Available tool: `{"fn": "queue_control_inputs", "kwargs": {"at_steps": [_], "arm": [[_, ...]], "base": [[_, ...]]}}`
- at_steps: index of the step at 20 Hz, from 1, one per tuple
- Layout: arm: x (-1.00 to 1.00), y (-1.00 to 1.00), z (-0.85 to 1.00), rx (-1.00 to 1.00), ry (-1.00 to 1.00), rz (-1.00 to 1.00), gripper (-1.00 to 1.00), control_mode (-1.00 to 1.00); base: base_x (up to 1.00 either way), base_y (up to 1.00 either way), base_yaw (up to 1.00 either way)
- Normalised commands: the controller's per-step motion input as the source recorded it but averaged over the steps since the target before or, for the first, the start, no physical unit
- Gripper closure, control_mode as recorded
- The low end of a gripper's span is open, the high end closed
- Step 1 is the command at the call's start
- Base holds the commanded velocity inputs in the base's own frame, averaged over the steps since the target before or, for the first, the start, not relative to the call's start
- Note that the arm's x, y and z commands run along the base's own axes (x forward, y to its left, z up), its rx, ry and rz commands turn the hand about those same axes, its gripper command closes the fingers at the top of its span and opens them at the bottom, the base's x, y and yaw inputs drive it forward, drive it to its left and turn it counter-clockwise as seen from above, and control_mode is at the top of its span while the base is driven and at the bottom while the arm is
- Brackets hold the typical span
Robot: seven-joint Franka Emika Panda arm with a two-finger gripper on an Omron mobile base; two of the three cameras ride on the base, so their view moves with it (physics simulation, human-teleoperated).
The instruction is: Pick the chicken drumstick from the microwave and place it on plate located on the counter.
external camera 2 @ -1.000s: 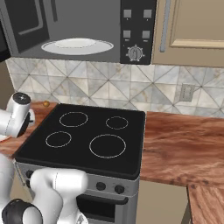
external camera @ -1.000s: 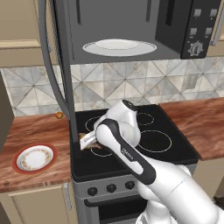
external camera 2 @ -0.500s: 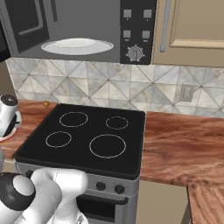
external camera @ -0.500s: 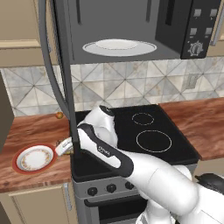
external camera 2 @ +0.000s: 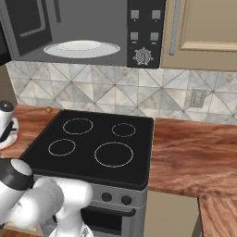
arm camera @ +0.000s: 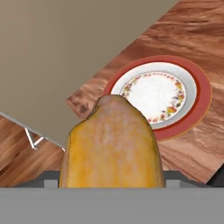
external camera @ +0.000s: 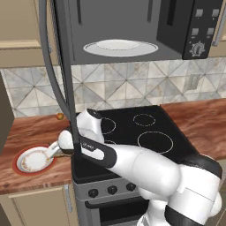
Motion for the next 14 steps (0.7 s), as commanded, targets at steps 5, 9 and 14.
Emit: {"fn": "queue_control_inputs", "kwargs": {"at_steps": [5,9,14], "arm": [[0.2,0.44,-0.3,-0.03,0.0,0.0,1.0,-1.0],[0.27,0.28,-0.19,0.0,0.0,0.0,1.0,-1.0],[0.37,0.13,-0.2,0.0,0.0,0.0,1.0,-1.0]], "base": [[0.0,0.0,0.0],[0.0,0.0,0.0],[0.0,0.0,0.0]]}}
